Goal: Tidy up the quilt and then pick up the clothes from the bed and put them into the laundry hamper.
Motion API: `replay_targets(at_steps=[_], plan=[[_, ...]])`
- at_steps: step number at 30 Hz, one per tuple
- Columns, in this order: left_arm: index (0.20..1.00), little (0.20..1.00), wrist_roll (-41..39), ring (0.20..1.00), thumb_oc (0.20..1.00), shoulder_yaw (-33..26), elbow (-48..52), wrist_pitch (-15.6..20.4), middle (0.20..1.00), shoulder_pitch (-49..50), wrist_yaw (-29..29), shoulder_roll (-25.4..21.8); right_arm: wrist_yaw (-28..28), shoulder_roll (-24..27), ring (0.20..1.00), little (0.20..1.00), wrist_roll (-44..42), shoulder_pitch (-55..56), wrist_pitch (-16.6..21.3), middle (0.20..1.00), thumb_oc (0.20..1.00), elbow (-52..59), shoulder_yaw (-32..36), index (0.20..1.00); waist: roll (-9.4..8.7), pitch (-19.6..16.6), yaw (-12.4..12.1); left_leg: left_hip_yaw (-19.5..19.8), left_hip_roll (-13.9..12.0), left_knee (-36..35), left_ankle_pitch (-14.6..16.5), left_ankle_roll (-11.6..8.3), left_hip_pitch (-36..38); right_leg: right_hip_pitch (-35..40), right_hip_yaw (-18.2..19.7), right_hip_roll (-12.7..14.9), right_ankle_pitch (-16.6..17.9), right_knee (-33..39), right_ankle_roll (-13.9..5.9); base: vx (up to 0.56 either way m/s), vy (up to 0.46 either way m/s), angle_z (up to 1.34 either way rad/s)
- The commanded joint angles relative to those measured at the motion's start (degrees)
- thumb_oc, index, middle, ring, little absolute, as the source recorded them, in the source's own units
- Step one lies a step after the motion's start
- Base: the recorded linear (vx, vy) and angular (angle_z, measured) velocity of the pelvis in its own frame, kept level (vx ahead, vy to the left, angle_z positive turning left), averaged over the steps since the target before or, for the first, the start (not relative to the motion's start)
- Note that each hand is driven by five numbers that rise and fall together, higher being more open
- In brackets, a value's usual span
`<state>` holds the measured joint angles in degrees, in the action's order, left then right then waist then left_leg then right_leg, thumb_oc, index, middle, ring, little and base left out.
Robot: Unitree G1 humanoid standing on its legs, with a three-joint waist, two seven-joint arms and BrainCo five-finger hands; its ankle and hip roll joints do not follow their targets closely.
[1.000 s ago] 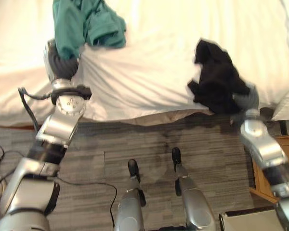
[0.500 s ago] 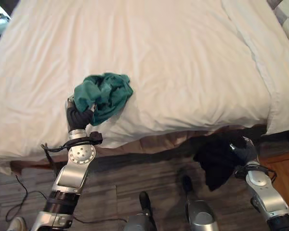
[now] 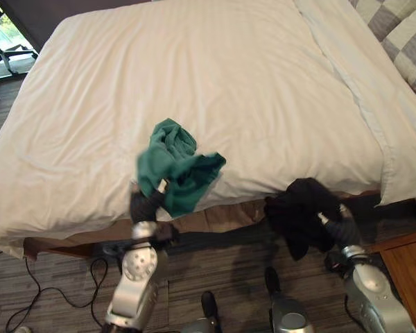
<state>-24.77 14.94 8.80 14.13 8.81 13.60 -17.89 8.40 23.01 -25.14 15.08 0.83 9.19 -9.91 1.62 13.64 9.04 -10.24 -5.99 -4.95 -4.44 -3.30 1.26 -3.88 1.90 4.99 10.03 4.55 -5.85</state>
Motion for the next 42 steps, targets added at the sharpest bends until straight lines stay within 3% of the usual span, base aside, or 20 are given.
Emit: replay_targets(at_steps=[1, 4, 9, 11, 16, 17, 19, 21, 25, 30, 31, 34, 36, 37, 38, 40, 42], plan=[[0.200, 0.200, -1.31, 0.200, 0.200, 1.16, -0.78, 7.35, 0.200, -1.75, -1.18, -3.07, -1.57, -1.46, 0.200, 0.200, -3.01, -1.93, 5.87, 0.200, 0.200, 0.13, -1.41, 0.200, -4.60, -1.43, -0.64, -0.93, 0.62, 4.03, 7.86, 0.14, 1.33, 2.85, -0.39, 0.59, -8.10, -2.55, -2.59, -0.11, -0.040, -0.03], [0.200, 0.200, 0.06, 0.200, 0.200, 5.06, -2.59, 10.75, 0.200, -1.85, 0.54, -3.69, -0.21, -1.16, 0.200, 0.200, -0.73, -3.30, 8.92, 0.200, 0.200, -2.22, -5.09, 0.200, -4.70, -1.33, -0.61, -1.56, 0.20, 3.48, 7.55, -0.03, 1.83, 2.99, -0.45, -0.32, -7.89, -1.85, -2.51, -0.09, -0.048, -0.06], [0.200, 0.200, -2.17, 0.200, 0.200, 6.75, -3.51, 10.98, 0.200, -3.85, 2.50, -4.95, 2.63, 0.14, 0.200, 0.200, -0.39, -6.57, 9.15, 0.200, 0.200, -4.45, -8.50, 0.200, -4.91, -1.89, -0.79, -1.15, 0.05, 5.34, 8.06, -0.12, 1.52, 2.84, 0.38, -0.86, -7.74, -1.93, -2.17, -0.01, -0.077, -0.07], [0.200, 0.200, -2.58, 0.200, 0.200, 7.17, -3.88, 11.10, 0.200, -4.04, 3.43, -5.07, 0.86, 0.56, 0.200, 0.200, 0.54, -7.30, 9.41, 0.200, 0.200, -5.36, -9.77, 0.200, -4.99, -1.56, -1.00, -0.56, -0.24, 7.26, 8.43, -0.20, 0.87, 2.50, 0.65, -0.91, -8.02, -3.01, -1.82, 0.03, -0.123, -0.07], [0.200, 0.200, -2.30, 0.200, 0.200, 6.77, -2.84, 11.61, 0.200, -1.41, 14.86, -4.85, -7.55, 3.05, 0.200, 0.200, 1.56, -6.25, 6.32, 0.200, 0.200, -5.07, -13.20, 0.200, -4.84, 0.51, -3.36, 2.83, -1.00, 13.92, 9.84, 0.37, -3.17, 1.59, -1.91, -0.29, -11.66, -8.71, 0.23, 0.04, -0.083, -0.06], [0.200, 0.200, -1.16, 0.200, 0.200, 6.38, -3.21, 12.82, 0.200, -0.83, 18.04, -4.43, -10.89, 4.33, 0.200, 0.200, 2.61, -6.14, 5.90, 0.200, 0.200, -4.84, -14.12, 0.200, -3.59, 1.50, -4.51, 2.81, -1.95, 11.03, 6.64, -0.05, -4.63, 0.65, -5.73, 0.14, -12.30, -9.38, 0.62, -0.26, 0.092, 0.26], [0.200, 0.200, -0.72, 0.200, 0.200, 5.69, -3.32, 14.11, 0.200, 0.23, 17.28, -4.75, -11.99, 5.39, 0.200, 0.200, 3.03, -3.83, 7.02, 0.200, 0.200, -3.26, -13.33, 0.200, -2.33, 2.16, -5.34, -0.50, -3.57, 8.78, 3.24, -1.28, -5.62, 0.93, -12.63, 2.21, -12.39, -9.53, 0.19, -0.26, 0.086, 1.41], [0.200, 0.200, -1.39, 0.200, 0.200, 4.36, -3.44, 15.73, 0.200, 2.10, 15.17, -5.29, -12.47, 6.05, 0.200, 0.200, 3.35, -1.87, 7.97, 0.200, 0.200, -1.76, -12.66, 0.200, -2.02, 2.38, -6.26, -4.12, -4.05, 10.79, 3.93, -1.47, -5.38, 2.37, -19.24, 5.21, -12.23, -9.84, -0.72, -0.18, 0.084, 2.55], [0.200, 0.200, -3.49, 0.200, 0.200, 2.18, -2.78, 17.34, 0.200, 5.01, 11.79, -5.40, -11.61, 6.55, 0.200, 0.200, 4.96, -2.93, 9.67, 0.200, 0.200, -2.28, -13.60, 0.200, -2.13, 1.29, -9.25, -6.67, -4.02, 15.49, 7.45, -1.33, -3.87, 4.67, -25.51, 8.65, -11.59, -9.79, -1.80, -0.15, 0.153, 2.04], [0.200, 0.200, -3.98, 0.200, 0.200, 1.18, -3.80, 14.31, 0.200, 3.96, 5.49, -5.39, -4.89, 4.29, 0.200, 0.200, 3.14, -6.33, 7.93, 0.200, 0.200, -4.55, -15.66, 0.200, -1.90, -1.93, -12.81, -9.05, -6.13, 13.61, 6.22, -1.50, -2.13, 7.92, -33.77, 12.35, -9.53, -10.08, -3.18, -0.06, 0.280, 2.17], [0.200, 0.200, -3.84, 0.200, 0.200, 1.84, -4.46, 12.69, 0.200, 3.17, 5.29, -5.69, -2.16, 2.62, 0.200, 0.200, 3.21, -7.85, 7.84, 0.200, 0.200, -6.80, -17.23, 0.200, -1.35, -2.64, -15.05, -8.18, -5.59, 9.48, 4.78, -1.71, -1.18, 9.63, -36.90, 15.19, -6.81, -9.44, -4.57, 0.06, 0.480, 2.19], [0.200, 0.200, -4.12, 0.200, 0.200, 2.49, -5.65, 12.24, 0.200, 2.20, 4.96, -6.37, -0.24, 0.06, 0.200, 0.200, 4.54, -9.76, 9.71, 0.200, 0.200, -10.15, -19.37, 0.200, -1.23, -2.43, -17.60, -4.68, -2.93, 8.64, 4.34, -1.22, -2.71, 12.40, -38.87, 17.29, -5.14, -8.84, -5.72, 0.04, 0.325, 1.91], [0.200, 0.200, -4.69, 0.200, 0.200, 2.63, -7.58, 11.37, 0.200, 1.05, 1.04, -6.55, 3.92, -1.52, 0.200, 0.200, 6.27, -9.58, 11.24, 0.200, 0.200, -10.72, -20.52, 0.200, -1.22, -2.32, -18.15, -0.14, -0.10, 7.71, 4.68, -0.21, -3.35, 12.26, -34.72, 17.58, -4.49, -8.96, -5.71, 0.12, 0.177, 0.87], [0.200, 0.200, -6.29, 0.200, 0.200, 2.82, -9.33, 10.91, 0.200, -0.25, -2.81, -6.91, 6.23, -1.42, 0.200, 0.200, 5.96, -8.88, 12.04, 0.200, 0.200, -10.33, -20.54, 0.200, -1.35, -2.43, -16.93, 2.95, 1.31, 7.49, 5.14, 0.56, -3.67, 10.93, -29.96, 16.03, -6.11, -9.94, -5.03, 0.11, 0.088, 1.47], [0.200, 0.200, -6.62, 0.200, 0.200, 3.61, -10.06, 10.78, 0.200, -1.21, -5.11, -7.22, 8.39, -0.95, 0.200, 0.200, 5.84, -8.04, 13.25, 0.200, 0.200, -9.91, -20.47, 0.200, -1.54, -2.56, -15.63, 5.34, 2.66, 7.12, 4.33, 1.84, -4.73, 8.97, -25.26, 13.61, -7.35, -10.11, -3.79, 0.12, 0.094, 1.76], [0.200, 0.200, -6.58, 0.200, 0.200, 5.45, -10.57, 11.39, 0.200, -1.71, -6.67, -7.55, 9.08, -0.23, 0.200, 0.200, 6.13, -6.53, 14.86, 0.200, 0.200, -10.01, -19.39, 0.200, -1.90, -2.86, -13.01, 9.07, 4.30, 5.72, 4.60, 2.89, -4.35, 5.76, -16.44, 8.06, -10.17, -10.85, -3.31, 0.10, 0.069, 2.16], [0.200, 0.200, -6.46, 0.200, 0.200, 6.65, -10.55, 12.21, 0.200, -1.78, -6.48, -8.06, 7.03, 1.09, 0.200, 0.200, 5.39, -5.01, 16.55, 0.200, 0.200, -10.12, -17.06, 0.200, -2.67, -2.77, -10.87, 10.52, 5.44, 4.87, 4.91, 3.49, -3.63, 3.20, -11.72, 3.64, -10.70, -10.44, -3.02, 0.09, 0.031, 1.85]])
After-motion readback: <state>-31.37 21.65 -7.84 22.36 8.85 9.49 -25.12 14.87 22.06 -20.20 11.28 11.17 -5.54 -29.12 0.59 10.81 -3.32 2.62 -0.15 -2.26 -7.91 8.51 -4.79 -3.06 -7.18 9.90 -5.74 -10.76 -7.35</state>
